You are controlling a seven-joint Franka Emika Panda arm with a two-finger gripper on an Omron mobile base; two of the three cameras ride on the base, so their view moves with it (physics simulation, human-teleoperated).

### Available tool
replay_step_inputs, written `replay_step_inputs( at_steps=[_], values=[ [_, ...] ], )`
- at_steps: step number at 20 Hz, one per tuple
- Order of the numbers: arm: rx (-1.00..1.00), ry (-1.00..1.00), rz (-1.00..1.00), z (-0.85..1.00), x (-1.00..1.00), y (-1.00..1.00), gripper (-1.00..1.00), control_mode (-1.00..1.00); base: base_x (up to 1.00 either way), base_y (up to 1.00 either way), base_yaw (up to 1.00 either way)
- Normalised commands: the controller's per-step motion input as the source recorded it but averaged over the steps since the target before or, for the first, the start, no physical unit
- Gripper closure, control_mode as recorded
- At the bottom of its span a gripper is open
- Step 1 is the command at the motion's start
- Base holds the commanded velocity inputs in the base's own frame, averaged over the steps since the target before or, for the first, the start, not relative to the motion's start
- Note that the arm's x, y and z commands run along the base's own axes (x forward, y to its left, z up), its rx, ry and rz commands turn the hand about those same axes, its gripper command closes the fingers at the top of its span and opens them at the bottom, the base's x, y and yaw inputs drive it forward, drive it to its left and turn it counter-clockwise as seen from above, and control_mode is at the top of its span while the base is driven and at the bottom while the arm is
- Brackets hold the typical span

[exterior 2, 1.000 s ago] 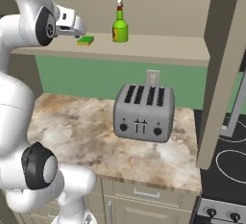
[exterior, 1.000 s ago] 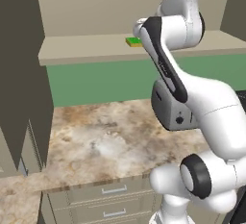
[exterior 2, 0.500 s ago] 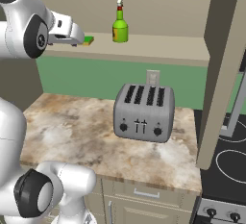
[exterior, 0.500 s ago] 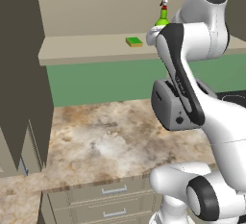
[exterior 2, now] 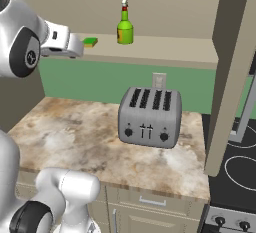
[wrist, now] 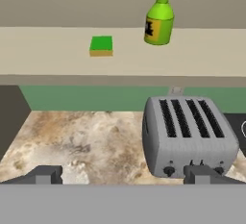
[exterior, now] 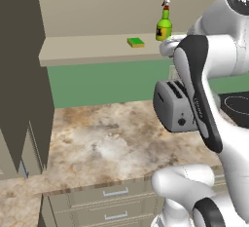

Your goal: Pick up the spray and sponge from the sink, and place them back in the cabinet, and close the cabinet doors.

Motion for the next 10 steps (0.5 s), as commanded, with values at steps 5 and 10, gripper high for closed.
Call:
replay_step_inputs(
  at_steps=[5, 10],
  values=[
    [0.0, 0.0, 0.0, -0.02, -0.55, 0.0, -1.0, -1.0, 0.0, 0.0, 0.0],
    [0.0, 0.0, 0.0, 0.0, -0.43, 0.0, -1.0, -1.0, 0.0, 0.0, 0.0]
  ],
)
